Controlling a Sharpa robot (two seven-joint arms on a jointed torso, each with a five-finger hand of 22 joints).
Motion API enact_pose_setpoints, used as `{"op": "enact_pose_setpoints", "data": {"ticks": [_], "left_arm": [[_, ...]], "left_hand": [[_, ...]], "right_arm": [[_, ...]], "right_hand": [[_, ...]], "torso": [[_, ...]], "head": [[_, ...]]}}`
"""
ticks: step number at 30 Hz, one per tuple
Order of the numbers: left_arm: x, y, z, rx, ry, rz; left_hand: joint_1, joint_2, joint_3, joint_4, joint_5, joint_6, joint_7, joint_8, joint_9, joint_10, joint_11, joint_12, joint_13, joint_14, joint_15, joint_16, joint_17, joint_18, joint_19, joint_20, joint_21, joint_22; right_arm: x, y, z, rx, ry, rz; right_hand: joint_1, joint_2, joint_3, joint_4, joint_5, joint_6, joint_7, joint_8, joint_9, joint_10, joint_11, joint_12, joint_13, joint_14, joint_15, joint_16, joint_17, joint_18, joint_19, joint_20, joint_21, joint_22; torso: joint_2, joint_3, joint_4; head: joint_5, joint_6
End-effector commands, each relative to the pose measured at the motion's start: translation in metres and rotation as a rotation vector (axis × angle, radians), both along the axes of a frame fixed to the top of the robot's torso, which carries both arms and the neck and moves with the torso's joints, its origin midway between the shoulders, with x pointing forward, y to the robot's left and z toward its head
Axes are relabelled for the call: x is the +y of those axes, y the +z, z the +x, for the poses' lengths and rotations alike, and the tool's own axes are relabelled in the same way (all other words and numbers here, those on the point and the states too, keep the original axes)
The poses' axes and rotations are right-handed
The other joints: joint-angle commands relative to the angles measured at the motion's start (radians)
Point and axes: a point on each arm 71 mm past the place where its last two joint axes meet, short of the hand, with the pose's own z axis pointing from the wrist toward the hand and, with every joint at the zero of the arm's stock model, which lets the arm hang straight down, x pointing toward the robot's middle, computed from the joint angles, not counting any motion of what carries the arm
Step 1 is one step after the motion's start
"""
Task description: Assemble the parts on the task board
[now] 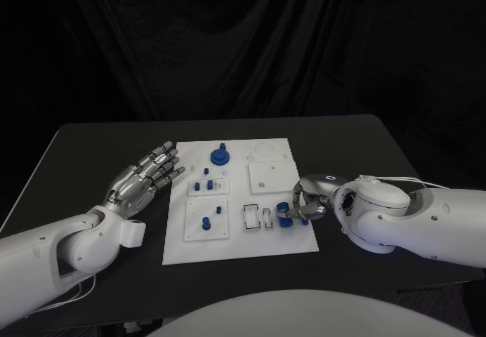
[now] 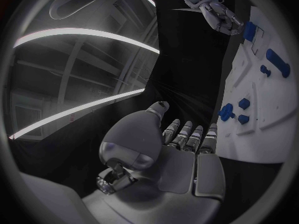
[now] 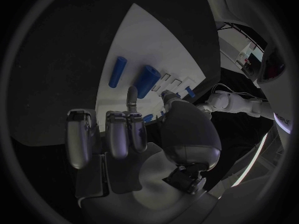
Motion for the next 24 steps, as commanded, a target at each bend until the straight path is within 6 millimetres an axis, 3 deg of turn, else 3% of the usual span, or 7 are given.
{"op": "enact_pose_setpoints", "data": {"ticks": [1, 6, 12, 18, 24], "left_arm": [[0.001, 0.006, 0.001, -0.063, 0.016, -0.055], [0.004, 0.005, 0.001, -0.062, 0.020, -0.050], [0.005, 0.005, 0.001, -0.060, 0.019, -0.049], [0.007, 0.004, 0.002, -0.060, 0.023, -0.044], [0.007, 0.004, 0.003, -0.059, 0.022, -0.043]], "left_hand": [[-0.004, -0.005, 0.008, -0.001, 0.006, 0.002, 0.001, 0.003, 0.000, 0.001, 0.009, 0.004, 0.002, 0.003, 0.004, 0.003, 0.002, -0.006, 0.005, 0.002, 0.007, 0.001], [-0.004, -0.005, 0.009, -0.001, 0.006, 0.002, 0.001, 0.003, 0.000, 0.001, 0.009, 0.004, 0.002, 0.003, 0.004, 0.004, 0.002, -0.006, 0.005, 0.002, 0.007, 0.001], [-0.003, -0.005, 0.010, -0.002, 0.007, 0.001, 0.002, 0.002, 0.000, 0.001, 0.011, 0.003, 0.001, 0.003, 0.005, 0.004, 0.002, -0.007, 0.005, 0.003, 0.007, 0.000], [-0.003, -0.005, 0.011, -0.002, 0.007, 0.000, 0.002, 0.002, 0.000, 0.000, 0.012, 0.003, 0.001, 0.003, 0.005, 0.004, 0.002, -0.007, 0.005, 0.003, 0.007, 0.000], [-0.003, -0.005, 0.011, -0.003, 0.007, 0.000, 0.003, 0.002, 0.000, 0.000, 0.013, 0.003, 0.001, 0.003, 0.006, 0.004, 0.002, -0.007, 0.005, 0.003, 0.007, 0.000]], "right_arm": [[-0.002, -0.004, 0.001, 0.006, -0.011, -0.043], [0.000, -0.008, 0.005, 0.018, -0.009, -0.062], [0.000, -0.013, 0.007, 0.042, -0.003, -0.081], [0.004, -0.015, 0.009, 0.049, 0.003, -0.070], [0.007, -0.016, 0.012, 0.048, 0.008, -0.055]], "right_hand": [[-0.019, -0.001, -0.009, -0.001, -0.009, -0.006, 0.001, -0.007, 0.003, 0.104, -0.009, 0.003, 0.263, 0.103, -0.005, 0.002, 0.263, 0.001, 0.075, -0.006, -0.007, 0.241], [-0.024, 0.005, -0.011, -0.002, 0.000, -0.001, 0.000, -0.010, 0.003, 0.104, -0.010, 0.003, 0.263, 0.103, -0.006, 0.002, 0.263, 0.002, 0.074, -0.006, -0.009, 0.240], [-0.014, 0.013, -0.011, -0.005, 0.036, 0.005, 0.000, -0.025, 0.004, 0.104, -0.011, 0.003, 0.263, 0.103, -0.007, 0.002, 0.263, 0.003, 0.072, -0.007, -0.012, 0.239], [-0.010, 0.020, -0.010, -0.005, 0.058, 0.010, -0.001, -0.032, 0.006, 0.104, -0.011, 0.003, 0.263, 0.103, -0.008, 0.002, 0.263, 0.003, 0.073, -0.007, -0.012, 0.239], [-0.002, 0.028, -0.007, -0.007, 0.076, 0.018, -0.002, -0.036, 0.009, 0.104, -0.012, 0.003, 0.263, 0.103, -0.008, 0.002, 0.263, 0.003, 0.073, -0.008, -0.011, 0.239]], "torso": [[-0.001, -0.0010, 0.0015], [0.000, 0.0003, 0.0008], [0.001, -0.0004, 0.0053], [0.001, 0.0004, 0.0012], [0.000, -0.0008, 0.0038]], "head": [[0.003, 0.000], [0.005, 0.000], [0.003, 0.000], [0.007, 0.000], [0.008, 0.000]]}}
